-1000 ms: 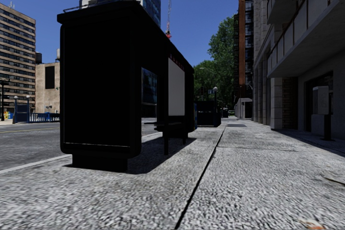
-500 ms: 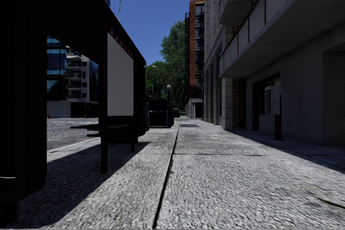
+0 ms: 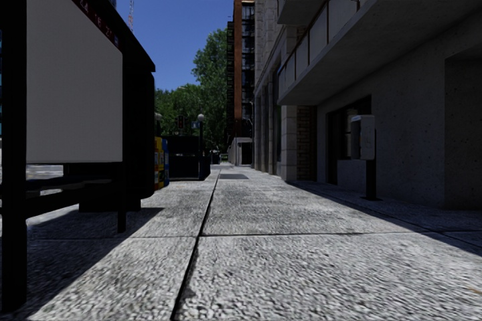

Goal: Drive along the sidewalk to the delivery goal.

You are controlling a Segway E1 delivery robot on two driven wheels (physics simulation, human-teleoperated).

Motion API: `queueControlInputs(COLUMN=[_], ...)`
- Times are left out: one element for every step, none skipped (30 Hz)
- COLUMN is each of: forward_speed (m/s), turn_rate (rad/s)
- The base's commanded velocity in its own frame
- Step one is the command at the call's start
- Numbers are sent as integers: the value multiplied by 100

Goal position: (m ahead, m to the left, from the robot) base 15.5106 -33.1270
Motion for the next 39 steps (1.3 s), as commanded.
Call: queueControlInputs(forward_speed=[200, 200, 200, 200, 200, 200, 200, 200, 200, 200, 200, 200, 200, 200, 200, 200, 200, 200, 200, 200, 200, 200, 200, 200, 200, 200, 200, 200, 200, 200, 200, 200, 200, 200, 200, 200, 200, 200, 200], turn_rate=[0, 0, 0, 0, 0, 0, 0, 0, 0, 0, 0, 0, 0, 0, 0, 0, 0, 0, 0, 0, 0, 0, 0, 0, 0, 0, 0, 0, 0, 0, 0, 0, 0, 0, 0, 0, 0, 0, 6])
